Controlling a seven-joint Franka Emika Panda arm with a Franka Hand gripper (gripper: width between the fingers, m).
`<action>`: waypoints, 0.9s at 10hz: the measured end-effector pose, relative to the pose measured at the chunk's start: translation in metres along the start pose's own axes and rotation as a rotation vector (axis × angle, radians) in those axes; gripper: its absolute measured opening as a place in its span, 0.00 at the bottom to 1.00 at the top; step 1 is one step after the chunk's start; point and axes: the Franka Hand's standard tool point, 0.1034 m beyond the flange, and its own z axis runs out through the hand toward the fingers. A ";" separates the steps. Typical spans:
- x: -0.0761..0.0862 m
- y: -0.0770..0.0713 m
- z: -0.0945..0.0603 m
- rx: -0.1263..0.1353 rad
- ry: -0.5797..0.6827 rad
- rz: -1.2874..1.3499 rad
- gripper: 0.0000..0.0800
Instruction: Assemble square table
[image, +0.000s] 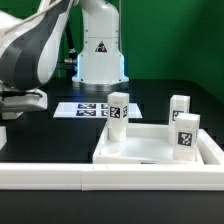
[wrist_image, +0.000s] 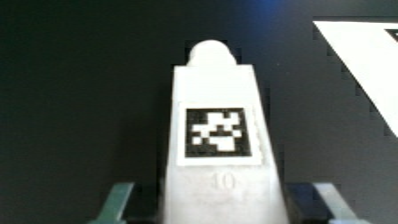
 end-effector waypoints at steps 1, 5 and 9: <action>0.000 0.000 0.000 0.000 0.000 0.000 0.36; 0.000 -0.001 -0.002 -0.001 0.001 -0.001 0.36; -0.040 -0.034 -0.069 0.032 -0.030 -0.040 0.36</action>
Offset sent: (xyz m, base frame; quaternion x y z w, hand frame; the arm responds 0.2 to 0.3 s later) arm 0.0000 0.0000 0.0000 0.0000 0.0000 0.0000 1.0000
